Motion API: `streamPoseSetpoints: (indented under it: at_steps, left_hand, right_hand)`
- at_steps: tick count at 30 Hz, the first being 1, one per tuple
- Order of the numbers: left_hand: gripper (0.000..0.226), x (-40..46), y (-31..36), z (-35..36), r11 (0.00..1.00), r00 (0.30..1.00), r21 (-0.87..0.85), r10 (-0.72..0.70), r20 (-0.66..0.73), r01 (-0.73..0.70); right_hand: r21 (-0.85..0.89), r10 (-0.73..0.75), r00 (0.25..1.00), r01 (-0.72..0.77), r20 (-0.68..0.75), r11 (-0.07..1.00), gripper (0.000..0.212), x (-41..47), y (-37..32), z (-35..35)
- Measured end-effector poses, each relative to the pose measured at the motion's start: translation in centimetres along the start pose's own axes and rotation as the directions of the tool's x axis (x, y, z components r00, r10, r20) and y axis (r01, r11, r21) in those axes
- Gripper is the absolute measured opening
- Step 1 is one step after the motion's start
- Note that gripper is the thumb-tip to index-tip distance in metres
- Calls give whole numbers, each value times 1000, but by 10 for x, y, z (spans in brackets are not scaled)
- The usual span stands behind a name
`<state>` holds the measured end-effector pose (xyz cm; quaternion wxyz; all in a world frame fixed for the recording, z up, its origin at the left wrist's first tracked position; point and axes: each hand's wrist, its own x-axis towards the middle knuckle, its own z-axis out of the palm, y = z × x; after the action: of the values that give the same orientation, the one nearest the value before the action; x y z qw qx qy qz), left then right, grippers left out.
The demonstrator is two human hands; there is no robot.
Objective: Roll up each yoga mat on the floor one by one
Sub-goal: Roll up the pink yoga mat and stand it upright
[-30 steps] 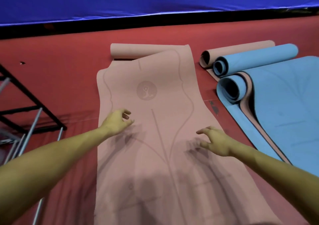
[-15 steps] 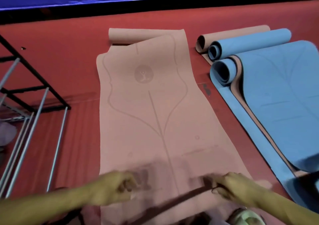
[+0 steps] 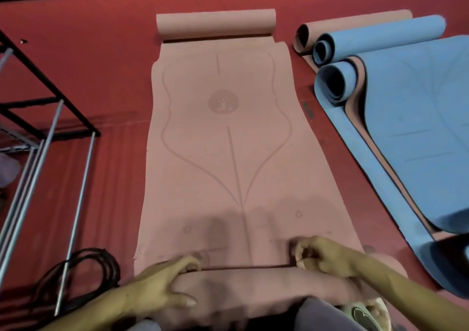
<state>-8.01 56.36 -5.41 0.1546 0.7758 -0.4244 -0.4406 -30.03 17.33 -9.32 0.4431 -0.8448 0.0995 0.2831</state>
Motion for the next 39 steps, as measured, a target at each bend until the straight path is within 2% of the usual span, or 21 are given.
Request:
streamPoseSetpoints:
  at_steps: [1,3,5,6,8,11,13,15,18,21,23,26,29,33,37,39]
  left_hand:
    - [66,0,-6,3,999,998,31,42,-37,-41]
    - [68,2,-18,7,988,992,125,96,-82,-85]
    - [62,4,-24,12,973,986,202,137,-96,-115]
    - [59,5,-26,16,958,976,245,180,-118,-147]
    - [57,7,-29,23,924,962,323,250,-113,-202]
    - [55,6,-28,27,962,981,221,180,-66,-161]
    - [51,7,-26,29,982,989,144,133,-61,-123]
    - [37,10,-23,32,990,995,106,95,-38,-90]
    - [20,15,-25,41,999,997,-11,43,68,-43]
    - [28,15,-28,47,998,991,-58,13,135,-5]
    - [36,13,-28,51,995,992,-96,6,126,6]
    - [37,6,-32,57,975,998,-224,1,63,13]
    - [23,2,-38,68,932,999,-360,-37,33,46]
    - [10,8,-40,75,871,999,-492,26,39,-4]
    - [37,10,-39,68,846,994,-533,34,101,25]
    - [42,12,-42,70,840,994,-541,31,104,30]
  right_hand:
    - [-51,37,999,-37,-1,998,7,1,-2,-5]
    - [-127,-5,1000,3,-12,992,14,5,2,-8]
    - [-154,-61,998,59,-10,986,10,-2,7,6]
    - [-131,-73,995,63,-72,989,5,-3,7,4]
    - [-135,-80,986,60,-148,989,24,-9,-1,-1]
    - [-298,-116,987,77,-113,951,50,-19,-3,6]
    - [-412,-101,992,60,-79,909,59,-22,-9,5]
    - [-475,-51,995,5,-83,880,64,-23,-12,9]
    - [-433,13,995,-54,-97,900,52,-22,-16,21]
    - [-401,56,996,-79,-68,913,45,-23,-18,34]
    - [-383,85,996,-94,-40,919,44,-27,-18,38]
    - [-340,137,991,-131,-8,931,29,-31,-17,43]
    - [-252,167,986,-167,-23,953,19,-31,-15,44]
    - [-133,175,984,-175,-11,976,27,-24,-10,39]
    - [-120,180,983,-175,36,977,13,-23,-8,37]
    - [-139,199,977,-188,70,972,13,-22,-9,37]
